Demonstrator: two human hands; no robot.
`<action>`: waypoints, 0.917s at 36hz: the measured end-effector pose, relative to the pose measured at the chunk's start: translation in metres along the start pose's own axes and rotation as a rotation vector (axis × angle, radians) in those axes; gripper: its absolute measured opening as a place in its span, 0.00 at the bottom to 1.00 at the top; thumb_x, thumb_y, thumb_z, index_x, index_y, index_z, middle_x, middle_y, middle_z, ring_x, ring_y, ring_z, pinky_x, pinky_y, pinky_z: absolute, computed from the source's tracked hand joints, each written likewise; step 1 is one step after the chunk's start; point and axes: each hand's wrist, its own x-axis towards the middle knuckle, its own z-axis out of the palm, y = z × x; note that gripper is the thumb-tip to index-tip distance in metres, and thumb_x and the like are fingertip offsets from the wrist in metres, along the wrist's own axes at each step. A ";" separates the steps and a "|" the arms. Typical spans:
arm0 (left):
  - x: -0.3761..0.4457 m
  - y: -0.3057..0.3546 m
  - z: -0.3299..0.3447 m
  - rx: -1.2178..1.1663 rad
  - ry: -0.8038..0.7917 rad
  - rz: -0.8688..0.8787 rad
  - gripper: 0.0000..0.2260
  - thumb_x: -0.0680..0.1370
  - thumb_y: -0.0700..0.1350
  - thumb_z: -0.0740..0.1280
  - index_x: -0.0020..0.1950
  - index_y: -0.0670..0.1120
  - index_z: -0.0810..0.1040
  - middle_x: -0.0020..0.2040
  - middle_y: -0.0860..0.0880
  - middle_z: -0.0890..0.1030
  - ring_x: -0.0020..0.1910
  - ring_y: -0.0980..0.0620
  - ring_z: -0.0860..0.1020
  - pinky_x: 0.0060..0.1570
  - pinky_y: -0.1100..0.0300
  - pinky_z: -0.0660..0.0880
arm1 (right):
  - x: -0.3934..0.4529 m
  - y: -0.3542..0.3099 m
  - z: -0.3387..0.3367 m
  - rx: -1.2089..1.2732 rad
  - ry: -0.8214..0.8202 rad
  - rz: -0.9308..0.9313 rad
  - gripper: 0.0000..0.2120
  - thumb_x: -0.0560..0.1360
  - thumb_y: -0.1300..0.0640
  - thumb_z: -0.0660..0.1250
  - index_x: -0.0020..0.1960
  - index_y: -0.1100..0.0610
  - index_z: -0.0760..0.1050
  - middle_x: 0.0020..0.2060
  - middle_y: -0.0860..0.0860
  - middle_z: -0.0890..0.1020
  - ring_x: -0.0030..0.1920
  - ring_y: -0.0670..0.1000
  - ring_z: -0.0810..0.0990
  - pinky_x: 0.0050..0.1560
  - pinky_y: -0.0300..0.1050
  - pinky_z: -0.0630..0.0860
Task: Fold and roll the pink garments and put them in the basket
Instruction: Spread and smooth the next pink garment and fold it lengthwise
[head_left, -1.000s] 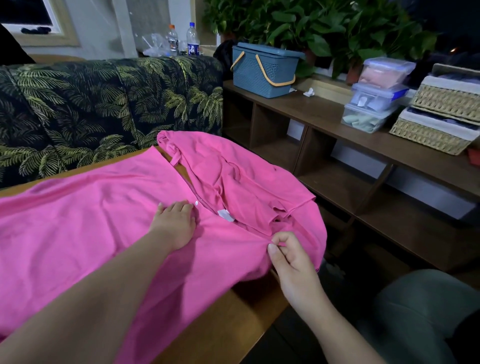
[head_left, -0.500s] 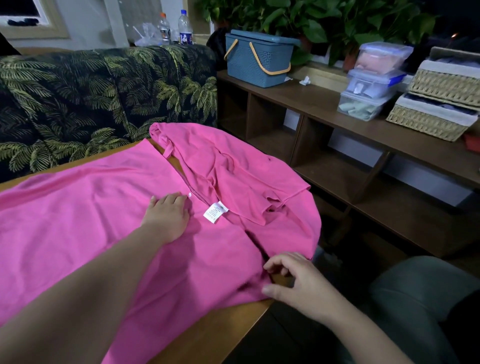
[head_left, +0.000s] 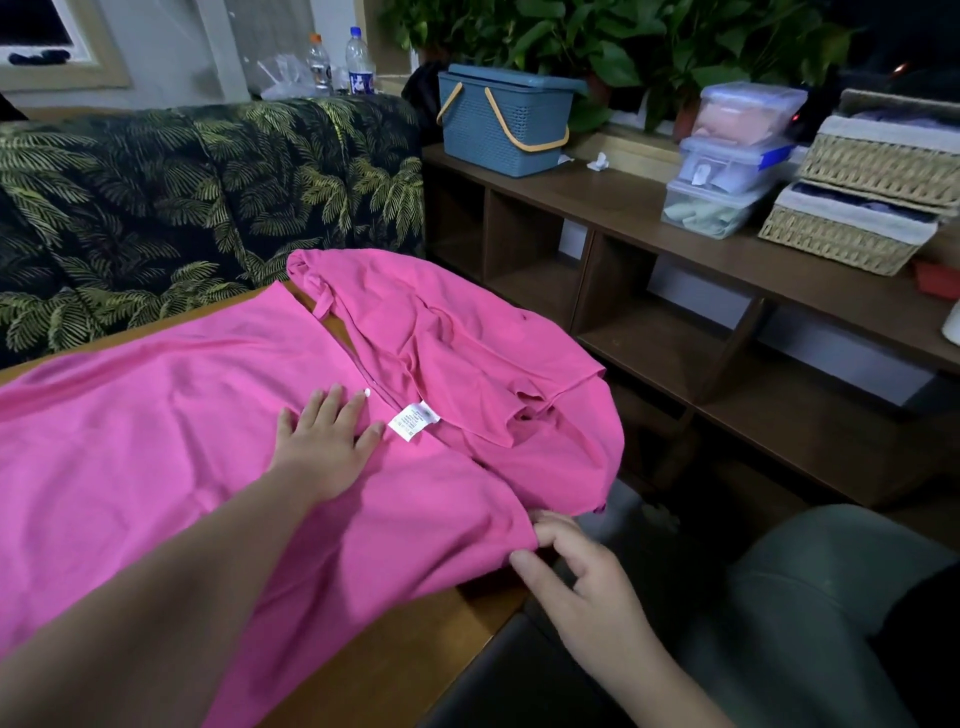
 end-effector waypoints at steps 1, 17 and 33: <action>0.000 0.000 0.000 -0.004 -0.001 -0.002 0.28 0.81 0.61 0.45 0.79 0.54 0.46 0.80 0.49 0.45 0.78 0.49 0.43 0.74 0.44 0.42 | 0.000 -0.004 0.000 0.057 0.009 0.025 0.03 0.75 0.49 0.67 0.47 0.41 0.79 0.46 0.40 0.82 0.52 0.41 0.79 0.53 0.32 0.72; -0.002 -0.003 0.002 -0.019 0.042 0.011 0.27 0.81 0.61 0.47 0.79 0.54 0.48 0.80 0.49 0.46 0.78 0.49 0.45 0.74 0.44 0.43 | -0.007 0.012 -0.020 0.273 0.113 0.201 0.10 0.77 0.48 0.64 0.38 0.45 0.79 0.32 0.43 0.77 0.36 0.41 0.72 0.39 0.35 0.69; -0.004 -0.007 -0.003 -0.015 -0.023 0.040 0.28 0.81 0.62 0.45 0.79 0.55 0.45 0.79 0.49 0.43 0.78 0.49 0.41 0.74 0.43 0.41 | 0.002 0.024 -0.049 -0.532 -0.166 0.395 0.25 0.76 0.46 0.67 0.26 0.54 0.62 0.20 0.46 0.64 0.23 0.44 0.63 0.28 0.41 0.57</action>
